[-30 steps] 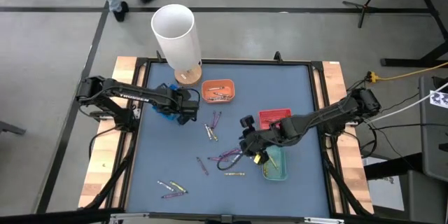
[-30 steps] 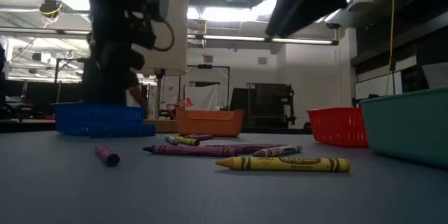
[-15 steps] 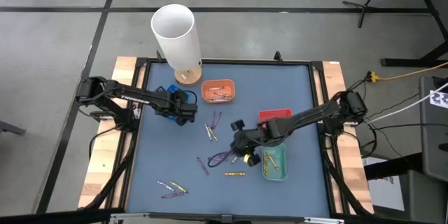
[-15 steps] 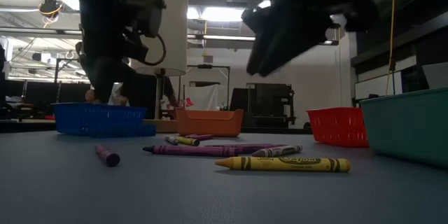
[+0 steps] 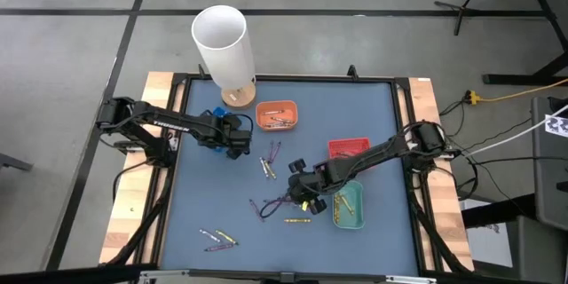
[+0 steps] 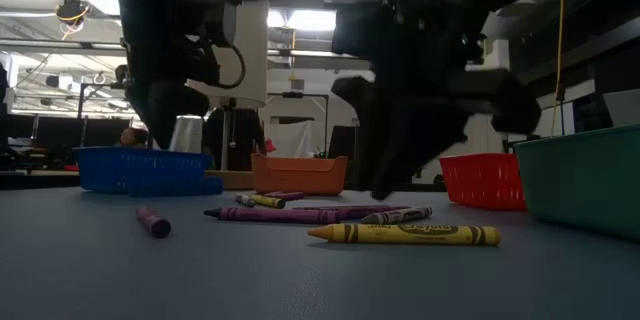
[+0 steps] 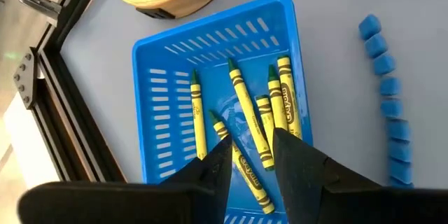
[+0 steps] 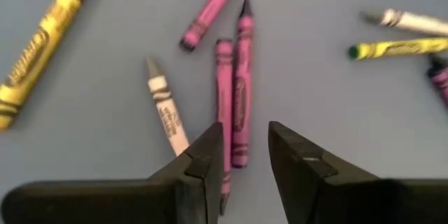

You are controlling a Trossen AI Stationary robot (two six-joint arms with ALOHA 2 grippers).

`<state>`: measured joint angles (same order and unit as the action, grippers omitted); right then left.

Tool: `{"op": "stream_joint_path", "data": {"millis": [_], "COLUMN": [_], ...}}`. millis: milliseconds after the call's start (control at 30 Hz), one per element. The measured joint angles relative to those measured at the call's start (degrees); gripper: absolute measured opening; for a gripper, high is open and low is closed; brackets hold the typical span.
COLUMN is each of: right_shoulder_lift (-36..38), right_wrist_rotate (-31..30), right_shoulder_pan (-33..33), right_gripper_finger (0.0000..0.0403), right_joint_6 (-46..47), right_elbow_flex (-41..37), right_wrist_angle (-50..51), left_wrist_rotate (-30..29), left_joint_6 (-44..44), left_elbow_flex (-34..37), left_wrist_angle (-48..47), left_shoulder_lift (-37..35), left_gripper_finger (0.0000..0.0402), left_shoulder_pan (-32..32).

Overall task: Sort crayons
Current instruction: Put the violet crayon into the red bin

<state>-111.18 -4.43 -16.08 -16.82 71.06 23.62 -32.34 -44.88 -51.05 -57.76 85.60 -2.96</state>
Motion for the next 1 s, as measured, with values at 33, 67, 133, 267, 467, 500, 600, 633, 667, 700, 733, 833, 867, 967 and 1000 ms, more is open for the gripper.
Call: {"op": "stream_joint_path", "data": {"millis": [33, 67, 133, 267, 467, 500, 600, 633, 667, 700, 733, 833, 867, 967, 1000], "right_shoulder_lift": [-0.44, -0.69, -0.85, -1.31, -1.31, -1.33, -1.33, -1.35, -1.39, -1.43, -1.44, -1.63, -1.82, -2.40, -2.58], "right_wrist_rotate": [0.00, -0.02, -0.44, -1.94, -2.95, -2.95, -2.95, -2.93, -2.99, -3.13, -3.30, -3.45, -3.45, -3.52, -3.50], "right_shoulder_pan": [0.00, 0.00, -0.02, -0.02, 0.00, 0.00, 0.00, 0.00, 0.00, 0.00, 0.00, 0.00, 0.00, 0.00, 0.00], "right_gripper_finger": [0.0111, 0.0111, 0.0111, 0.0111, 0.0111, 0.0111, 0.0111, 0.0111, 0.0111, 0.0111, 0.0111, 0.0111, 0.0111, 0.0111, 0.0111], "right_joint_6": [-0.02, 0.00, -0.01, -0.02, -0.04, -0.04, -0.04, -0.06, -0.05, -0.07, -0.07, -0.07, -0.07, -0.07, -0.05], "right_elbow_flex": [-0.01, 0.01, 0.02, 0.08, 0.08, 0.08, 0.05, 0.03, 0.03, 0.03, 0.01, 0.01, 0.01, -0.01, 0.02], "right_wrist_angle": [-0.15, -0.54, -0.58, -1.35, -1.82, -1.96, -2.22, -2.37, -2.52, -2.51, -2.44, -2.28, -2.17, -2.05, -2.07], "left_wrist_rotate": [-0.02, 0.00, 0.00, 0.02, 0.02, 0.00, 0.00, 0.00, 0.00, 0.00, 0.00, 0.00, 0.00, 0.00, 0.00], "left_joint_6": [0.00, 0.00, 0.00, 0.00, 0.02, 0.02, 0.02, 0.02, 0.02, 0.02, 0.02, 0.02, 0.02, 0.02, 0.02], "left_elbow_flex": [-0.02, 0.00, 0.00, 0.00, -0.02, -0.02, -0.02, -0.02, -0.02, -0.02, -0.02, -0.02, -0.02, -0.02, -0.02], "left_wrist_angle": [0.00, 0.02, 0.04, 0.31, 0.85, 0.95, 1.02, 1.06, 1.07, 1.09, 1.10, 1.21, 1.29, 1.33, 1.35], "left_shoulder_lift": [0.00, 0.00, 0.00, 0.00, 0.00, 0.00, 0.00, 0.00, 0.00, 0.00, 0.00, 0.00, 0.00, 0.00, 0.00], "left_gripper_finger": [0.0088, 0.0088, 0.0088, 0.0088, 0.0088, 0.0088, 0.0088, 0.0088, 0.0088, 0.0088, 0.0088, 0.0088, 0.0088, 0.0088, 0.0088], "left_shoulder_pan": [0.00, 0.00, 0.00, 0.00, -0.02, 0.00, 0.00, 0.00, -0.01, -0.02, 0.00, 0.00, 0.00, 0.00, -0.02]}}
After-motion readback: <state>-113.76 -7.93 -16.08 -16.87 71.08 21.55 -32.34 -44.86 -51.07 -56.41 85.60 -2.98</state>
